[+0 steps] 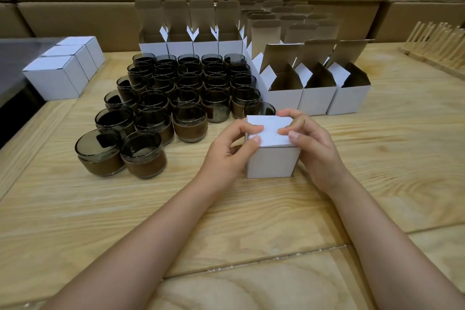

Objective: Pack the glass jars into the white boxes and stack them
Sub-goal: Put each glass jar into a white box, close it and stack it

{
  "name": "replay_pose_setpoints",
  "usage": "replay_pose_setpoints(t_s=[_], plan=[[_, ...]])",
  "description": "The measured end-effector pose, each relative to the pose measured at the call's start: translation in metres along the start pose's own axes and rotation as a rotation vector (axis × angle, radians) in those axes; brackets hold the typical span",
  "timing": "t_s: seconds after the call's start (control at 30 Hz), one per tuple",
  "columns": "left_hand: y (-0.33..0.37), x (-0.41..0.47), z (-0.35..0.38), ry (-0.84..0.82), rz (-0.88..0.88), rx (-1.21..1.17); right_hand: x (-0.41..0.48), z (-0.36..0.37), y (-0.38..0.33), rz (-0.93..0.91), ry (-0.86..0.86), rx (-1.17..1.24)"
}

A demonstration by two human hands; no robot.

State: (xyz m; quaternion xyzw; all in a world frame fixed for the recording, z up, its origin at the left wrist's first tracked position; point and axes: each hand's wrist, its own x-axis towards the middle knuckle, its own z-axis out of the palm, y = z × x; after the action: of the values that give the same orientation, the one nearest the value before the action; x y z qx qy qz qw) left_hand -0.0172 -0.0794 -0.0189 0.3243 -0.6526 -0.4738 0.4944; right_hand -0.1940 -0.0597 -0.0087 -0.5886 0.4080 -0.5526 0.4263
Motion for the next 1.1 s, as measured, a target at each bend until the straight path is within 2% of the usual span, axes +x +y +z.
replay_pose_setpoints(t_s=[0.2,0.37,0.57,0.67,0.77,0.93,1.03,1.1], plan=[[0.006,-0.004,0.005,0.035,0.038,0.228,-0.001,0.004,-0.002,0.043,0.006,0.043],[0.006,-0.009,0.008,0.125,0.390,0.596,-0.002,-0.004,-0.001,0.098,-0.048,0.175],[0.010,-0.013,0.012,0.130,0.643,0.955,-0.001,-0.004,0.003,0.062,-0.063,0.081],[0.017,-0.011,0.015,0.145,0.702,1.062,-0.002,-0.005,0.003,0.022,-0.058,0.037],[0.024,-0.011,0.016,0.099,0.666,1.163,-0.003,-0.005,0.003,-0.005,-0.024,0.008],[0.036,-0.021,0.030,-0.004,0.447,1.362,-0.001,-0.007,-0.001,0.101,-0.007,0.260],[0.045,-0.037,0.032,0.012,0.372,1.439,-0.003,-0.006,-0.002,0.103,0.008,0.334],[0.053,-0.050,0.027,0.055,0.334,1.436,-0.002,-0.003,0.001,0.136,0.015,0.297]])
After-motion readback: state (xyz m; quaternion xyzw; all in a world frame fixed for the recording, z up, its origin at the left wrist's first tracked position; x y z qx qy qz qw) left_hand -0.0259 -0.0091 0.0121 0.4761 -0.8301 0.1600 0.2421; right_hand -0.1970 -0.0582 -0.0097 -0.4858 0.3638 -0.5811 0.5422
